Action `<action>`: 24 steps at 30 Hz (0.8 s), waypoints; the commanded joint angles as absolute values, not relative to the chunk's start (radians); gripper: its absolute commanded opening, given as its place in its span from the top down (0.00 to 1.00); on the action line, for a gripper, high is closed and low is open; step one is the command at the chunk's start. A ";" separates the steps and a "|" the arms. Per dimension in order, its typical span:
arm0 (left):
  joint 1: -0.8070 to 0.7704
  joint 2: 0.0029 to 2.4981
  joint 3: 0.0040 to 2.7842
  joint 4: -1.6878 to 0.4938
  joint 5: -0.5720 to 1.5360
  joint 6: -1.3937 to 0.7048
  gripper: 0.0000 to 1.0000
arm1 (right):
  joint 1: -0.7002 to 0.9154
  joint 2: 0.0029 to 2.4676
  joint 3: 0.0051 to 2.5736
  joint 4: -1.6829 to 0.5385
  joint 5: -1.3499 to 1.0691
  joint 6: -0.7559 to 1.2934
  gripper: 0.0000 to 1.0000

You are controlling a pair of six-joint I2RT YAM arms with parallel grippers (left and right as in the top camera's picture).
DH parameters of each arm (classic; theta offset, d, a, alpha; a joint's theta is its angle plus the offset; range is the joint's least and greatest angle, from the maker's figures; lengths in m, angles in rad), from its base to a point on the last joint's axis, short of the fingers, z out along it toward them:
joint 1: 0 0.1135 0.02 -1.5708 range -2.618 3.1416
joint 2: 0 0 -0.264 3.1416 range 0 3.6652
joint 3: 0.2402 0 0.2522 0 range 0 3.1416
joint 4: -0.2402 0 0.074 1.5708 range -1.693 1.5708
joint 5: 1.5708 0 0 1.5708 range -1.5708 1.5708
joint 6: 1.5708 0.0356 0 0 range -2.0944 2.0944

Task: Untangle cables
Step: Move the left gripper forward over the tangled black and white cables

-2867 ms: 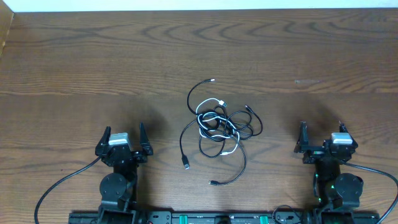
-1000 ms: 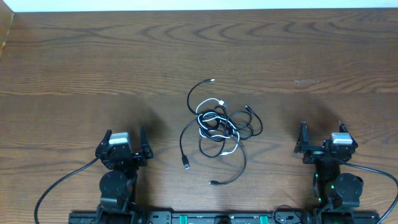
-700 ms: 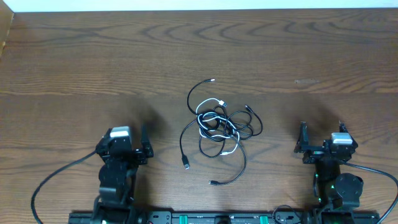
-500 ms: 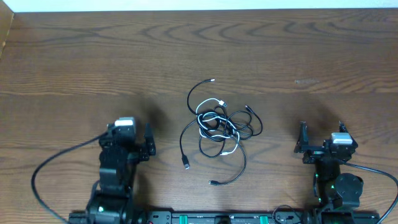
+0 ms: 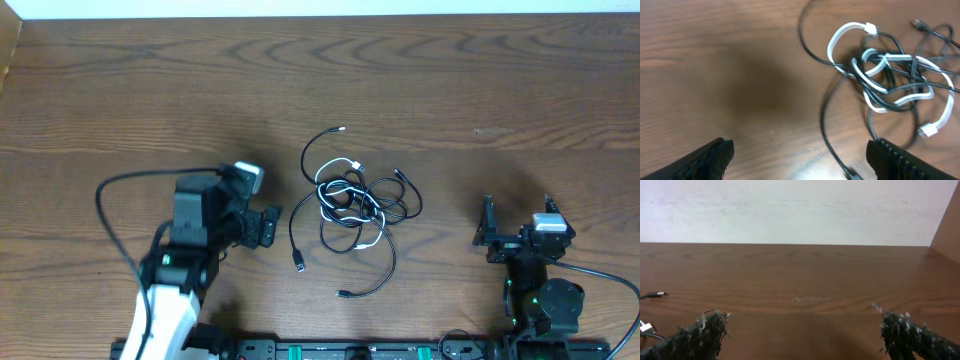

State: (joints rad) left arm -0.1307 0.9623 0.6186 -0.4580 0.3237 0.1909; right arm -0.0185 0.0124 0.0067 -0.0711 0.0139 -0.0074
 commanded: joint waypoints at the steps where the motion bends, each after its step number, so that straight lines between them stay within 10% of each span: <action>1: -0.126 1.093 0.735 -0.532 0.423 0.297 0.10 | -0.027 0.006 0.006 -0.075 0.008 0.006 0.01; 24: -0.139 1.234 0.829 -0.546 0.467 0.196 0.10 | -0.027 0.006 0.006 -0.075 0.008 0.006 0.01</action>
State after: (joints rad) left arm -0.1310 1.2415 0.7876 -0.5266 0.4217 0.2539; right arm -0.0185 0.0120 0.0067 -0.0708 0.0139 -0.0074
